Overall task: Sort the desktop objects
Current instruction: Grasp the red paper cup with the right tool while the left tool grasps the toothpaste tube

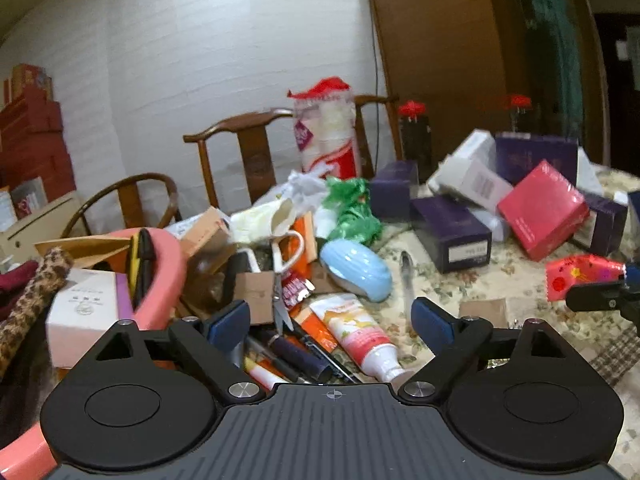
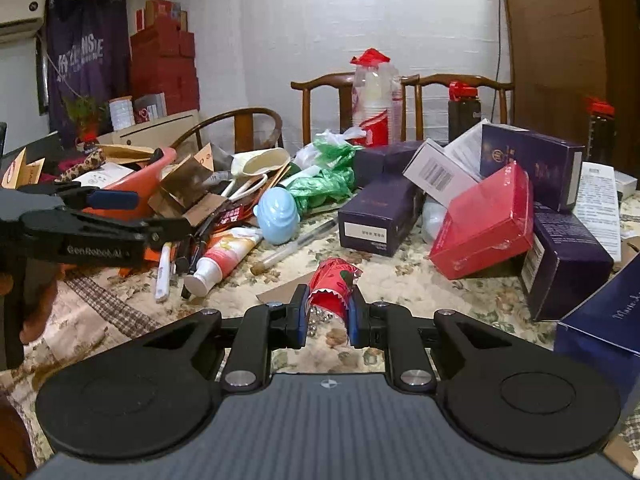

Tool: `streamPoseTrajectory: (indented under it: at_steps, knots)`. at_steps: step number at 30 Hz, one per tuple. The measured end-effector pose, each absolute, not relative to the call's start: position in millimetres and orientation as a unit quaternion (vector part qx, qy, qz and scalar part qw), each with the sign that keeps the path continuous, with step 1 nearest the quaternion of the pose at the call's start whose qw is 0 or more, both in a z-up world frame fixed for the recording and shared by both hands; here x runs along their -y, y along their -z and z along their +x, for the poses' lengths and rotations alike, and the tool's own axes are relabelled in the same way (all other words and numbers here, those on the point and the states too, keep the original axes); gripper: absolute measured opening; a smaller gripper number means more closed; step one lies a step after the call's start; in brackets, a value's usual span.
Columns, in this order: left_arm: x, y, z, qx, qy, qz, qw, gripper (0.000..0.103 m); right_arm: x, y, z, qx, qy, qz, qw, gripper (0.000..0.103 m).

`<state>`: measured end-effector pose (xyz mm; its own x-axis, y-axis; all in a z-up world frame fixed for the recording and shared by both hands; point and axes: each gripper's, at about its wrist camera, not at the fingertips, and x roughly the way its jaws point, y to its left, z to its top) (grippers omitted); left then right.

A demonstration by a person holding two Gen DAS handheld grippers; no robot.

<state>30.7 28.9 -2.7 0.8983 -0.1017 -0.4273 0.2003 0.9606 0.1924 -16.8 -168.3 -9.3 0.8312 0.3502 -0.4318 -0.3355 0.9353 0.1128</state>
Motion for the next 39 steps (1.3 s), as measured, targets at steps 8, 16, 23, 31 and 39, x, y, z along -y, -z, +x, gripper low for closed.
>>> streamPoseTrajectory:
  at_steps: [8, 16, 23, 31, 39]
  knots:
    - [4, 31, 78, -0.277, 0.065, 0.118, 0.951, 0.073, 167, 13, -10, -0.226, -0.189, 0.028, 0.955, 0.021]
    - [-8, 50, 95, -0.303, 0.049, 0.083, 0.948, 0.043, 173, 13, -6, -0.22, -0.184, 0.038, 0.957, 0.026]
    - [-17, 43, 82, -0.277, 0.074, 0.047, 0.957, 0.034, 173, 15, -4, -0.221, -0.182, 0.051, 0.957, 0.026]
    - [-22, 17, 60, -0.238, 0.078, 0.054, 0.967, 0.034, 164, 6, -11, -0.209, -0.184, 0.048, 0.959, 0.026]
    - [-36, -24, 32, -0.186, 0.072, 0.061, 0.978, 0.035, 143, -17, -15, -0.181, -0.199, 0.043, 0.962, 0.026]
